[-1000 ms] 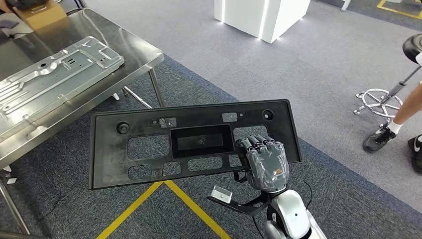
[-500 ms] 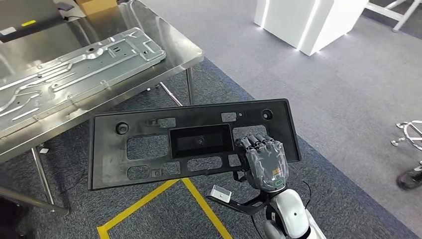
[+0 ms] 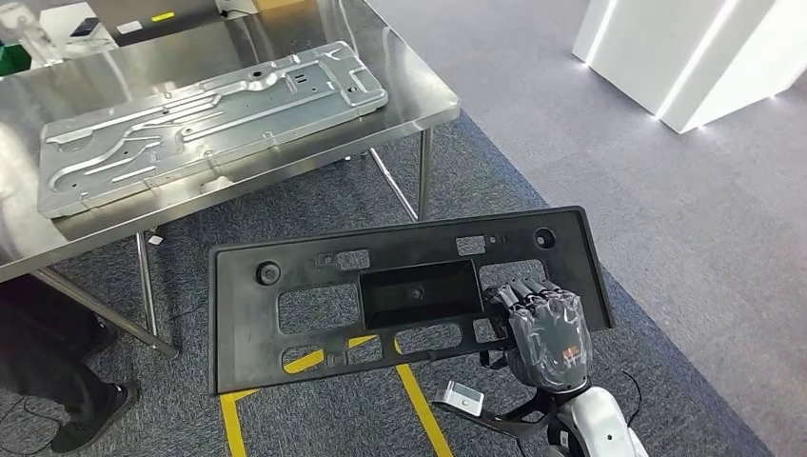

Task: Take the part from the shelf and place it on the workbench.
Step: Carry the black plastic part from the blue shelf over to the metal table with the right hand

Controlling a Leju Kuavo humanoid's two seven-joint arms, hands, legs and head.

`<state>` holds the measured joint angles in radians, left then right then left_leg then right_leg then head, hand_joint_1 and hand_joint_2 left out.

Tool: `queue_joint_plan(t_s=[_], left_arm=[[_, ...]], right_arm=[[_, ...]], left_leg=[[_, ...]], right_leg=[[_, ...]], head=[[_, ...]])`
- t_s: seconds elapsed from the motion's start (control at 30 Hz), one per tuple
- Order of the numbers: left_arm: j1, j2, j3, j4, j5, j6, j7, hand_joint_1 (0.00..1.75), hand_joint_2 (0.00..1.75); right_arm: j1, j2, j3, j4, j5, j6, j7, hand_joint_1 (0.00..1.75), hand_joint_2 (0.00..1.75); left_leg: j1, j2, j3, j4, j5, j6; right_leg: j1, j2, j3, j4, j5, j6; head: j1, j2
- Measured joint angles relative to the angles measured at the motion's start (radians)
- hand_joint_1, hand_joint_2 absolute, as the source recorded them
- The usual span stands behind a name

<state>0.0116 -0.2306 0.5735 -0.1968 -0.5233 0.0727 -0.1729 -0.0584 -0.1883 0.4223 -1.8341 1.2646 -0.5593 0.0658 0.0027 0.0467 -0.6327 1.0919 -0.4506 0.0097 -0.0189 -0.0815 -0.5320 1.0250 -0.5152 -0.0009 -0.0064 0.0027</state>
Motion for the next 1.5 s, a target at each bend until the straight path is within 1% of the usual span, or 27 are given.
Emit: queue_joint_plan(t_s=[0.03,0.07,0.1,0.13,0.17,0.2,0.23,0.27,0.3,0.33,0.37,0.4,0.43,0.47,0.5,0.53,0.57,0.63,0.7,0.83,0.93,1.07,1.17,1.5], left_arm=[[0.000,0.000,0.000,0.000,-0.006,-0.003,0.004,0.00,0.00],[0.001,0.000,0.000,0.000,-0.012,-0.008,0.006,0.00,0.00],[0.003,0.001,0.000,0.000,-0.017,-0.014,0.004,0.00,0.00],[0.004,0.003,0.000,0.000,-0.021,-0.020,0.002,0.00,0.00],[0.007,0.004,0.000,0.000,-0.024,-0.024,-0.001,0.00,0.00],[0.009,0.005,0.000,0.001,-0.027,-0.024,-0.004,0.00,0.00],[0.008,0.006,0.000,0.001,-0.030,-0.020,-0.004,0.00,0.00],[0.006,0.005,0.000,0.001,-0.035,-0.012,-0.003,0.00,0.00],[0.002,0.005,-0.002,0.001,-0.040,-0.002,0.000,0.00,0.00],[-0.001,0.004,-0.003,0.001,-0.044,0.006,0.004,0.00,0.00],[-0.004,0.004,-0.005,0.001,-0.046,0.011,0.008,0.00,0.00],[-0.005,0.003,-0.005,0.001,-0.046,0.013,0.011,0.00,0.00],[-0.007,0.002,-0.006,0.001,-0.048,0.014,0.016,0.00,0.00],[-0.007,0.001,-0.007,0.001,-0.054,0.015,0.023,0.00,0.00],[-0.007,0.000,-0.011,0.001,-0.062,0.018,0.033,0.00,0.00],[-0.006,-0.001,-0.014,0.001,-0.070,0.021,0.042,0.00,0.00],[-0.005,-0.001,-0.018,0.001,-0.075,0.024,0.051,0.00,0.00],[-0.002,-0.001,-0.021,0.001,-0.074,0.028,0.060,0.00,0.00],[0.000,-0.001,-0.021,0.001,-0.070,0.029,0.063,0.00,0.00],[-0.001,-0.001,-0.021,0.001,-0.062,0.029,0.063,0.00,0.00],[-0.002,-0.001,-0.021,0.001,-0.061,0.028,0.062,0.00,0.00],[-0.002,-0.001,-0.021,0.001,-0.059,0.028,0.062,0.00,0.00],[-0.002,-0.001,-0.021,0.001,-0.059,0.028,0.062,0.00,0.00],[-0.002,-0.001,-0.021,0.001,-0.054,0.026,0.062,0.00,0.00]], right_arm=[[0.001,-0.002,0.000,-0.002,0.000,0.000,0.000,1.75,1.75],[0.002,-0.004,0.000,-0.003,0.000,0.000,0.001,1.75,1.75],[0.001,-0.006,0.000,-0.003,0.000,0.000,0.002,1.75,1.75],[-0.001,-0.007,0.000,-0.004,0.000,0.001,0.003,1.75,1.75],[-0.005,-0.009,0.000,-0.004,0.000,0.002,0.003,1.75,1.75],[-0.011,-0.012,0.000,-0.005,-0.001,0.005,0.003,1.75,1.75],[-0.017,-0.015,0.000,-0.006,-0.002,0.011,0.003,1.75,1.75],[-0.022,-0.017,0.000,-0.007,-0.003,0.019,0.003,1.75,1.75],[-0.028,-0.018,0.000,-0.008,-0.003,0.029,0.004,1.75,1.75],[-0.035,-0.019,0.001,-0.008,-0.003,0.041,0.005,1.75,1.75],[-0.042,-0.019,0.002,-0.006,-0.002,0.051,0.007,1.75,1.75],[-0.049,-0.019,0.002,-0.004,0.000,0.058,0.010,1.75,1.75],[-0.056,-0.019,0.003,-0.002,0.001,0.061,0.014,1.75,1.75],[-0.060,-0.020,0.003,0.000,0.001,0.060,0.018,1.75,1.75],[-0.062,-0.023,0.003,0.000,0.001,0.058,0.022,1.75,1.75],[-0.062,-0.026,0.003,-0.001,0.001,0.053,0.025,1.75,1.75],[-0.060,-0.029,0.003,-0.004,0.001,0.046,0.028,1.75,1.75],[-0.052,-0.034,0.003,-0.010,0.001,0.035,0.029,1.75,1.75],[-0.049,-0.042,0.002,-0.014,0.000,0.031,0.031,1.75,1.75],[-0.054,-0.056,-0.006,-0.017,-0.012,0.032,0.033,1.75,1.75],[-0.059,-0.063,-0.013,-0.018,-0.016,0.032,0.032,1.75,1.75],[-0.061,-0.069,-0.017,-0.018,-0.018,0.032,0.032,1.75,1.75],[-0.062,-0.071,-0.017,-0.018,-0.018,0.032,0.032,1.75,1.75],[-0.067,-0.073,-0.017,-0.018,-0.024,0.032,0.032,1.75,1.75]], left_leg=[[-0.006,0.015,0.021,-0.041,0.007,0.007],[-0.011,0.022,0.028,-0.057,0.003,0.012],[-0.014,0.015,0.028,-0.061,0.002,0.017],[-0.013,0.003,0.030,-0.065,0.003,0.022],[-0.011,-0.009,0.035,-0.072,0.006,0.027],[-0.008,-0.020,0.041,-0.080,0.008,0.032],[-0.005,-0.031,0.046,-0.087,0.011,0.038],[-0.003,-0.042,0.048,-0.090,0.013,0.042],[-0.003,-0.054,0.048,-0.089,0.013,0.045],[-0.004,-0.068,0.048,-0.089,0.013,0.047],[-0.004,-0.083,0.048,-0.087,0.012,0.047],[-0.004,-0.098,0.049,-0.084,0.011,0.047],[-0.004,-0.112,0.050,-0.081,0.010,0.045],[-0.003,-0.123,0.050,-0.076,0.007,0.044],[-0.004,-0.133,0.049,-0.069,0.003,0.041],[-0.005,-0.140,0.045,-0.063,0.000,0.038],[-0.006,-0.146,0.041,-0.057,-0.003,0.035],[-0.006,-0.149,0.035,-0.054,-0.006,0.038],[-0.007,-0.144,0.037,-0.058,-0.007,0.045],[-0.007,-0.140,0.044,-0.065,-0.007,0.044],[-0.006,-0.140,0.046,-0.067,-0.007,0.040],[-0.005,-0.140,0.046,-0.068,-0.007,0.028],[-0.006,-0.140,0.046,-0.068,-0.008,0.025],[-0.006,-0.140,0.046,-0.068,-0.009,0.024]], right_leg=[[0.002,-0.010,0.004,-0.001,-0.003,0.005],[0.004,-0.021,0.008,-0.004,-0.005,0.010],[0.006,-0.032,0.011,-0.006,-0.006,0.016],[0.007,-0.042,0.017,-0.010,-0.008,0.021],[0.006,-0.037,0.023,-0.008,-0.013,0.026],[0.004,-0.018,0.020,0.008,-0.026,0.030],[0.002,0.011,0.006,0.045,-0.049,0.033],[-0.001,0.044,-0.022,0.104,-0.078,0.035],[-0.001,0.065,-0.061,0.174,-0.107,0.036],[-0.001,0.075,-0.098,0.236,-0.125,0.037],[-0.002,0.078,-0.124,0.271,-0.126,0.038],[-0.002,0.080,-0.133,0.269,-0.104,0.038],[-0.003,0.083,-0.123,0.229,-0.066,0.038],[-0.004,0.088,-0.100,0.163,-0.021,0.036],[-0.004,0.095,-0.077,0.100,0.011,0.032],[-0.004,0.102,-0.061,0.052,0.030,0.029],[-0.004,0.108,-0.053,0.024,0.036,0.025],[-0.003,0.114,-0.054,0.013,0.034,0.022],[-0.001,0.117,-0.054,0.013,0.034,0.021],[0.000,0.121,-0.052,0.013,0.033,0.015],[0.001,0.121,-0.051,0.013,0.032,0.012],[0.002,0.121,-0.051,0.014,0.031,0.011],[0.002,0.121,-0.050,0.013,0.031,0.011],[0.001,0.121,-0.049,0.013,0.030,0.012]], head=[[0.000,0.000],[0.000,0.000],[0.001,0.000],[0.001,0.000],[0.001,0.000],[0.001,0.000],[0.001,0.000],[0.002,0.000],[0.002,0.000],[0.002,0.000],[0.002,0.000],[0.002,0.000],[0.002,0.000],[0.002,0.000],[0.002,0.000],[0.002,0.000],[0.002,0.000],[0.001,0.000],[0.001,0.000],[0.001,0.000],[0.001,0.000],[0.001,0.000],[0.001,0.000],[0.001,0.000]])
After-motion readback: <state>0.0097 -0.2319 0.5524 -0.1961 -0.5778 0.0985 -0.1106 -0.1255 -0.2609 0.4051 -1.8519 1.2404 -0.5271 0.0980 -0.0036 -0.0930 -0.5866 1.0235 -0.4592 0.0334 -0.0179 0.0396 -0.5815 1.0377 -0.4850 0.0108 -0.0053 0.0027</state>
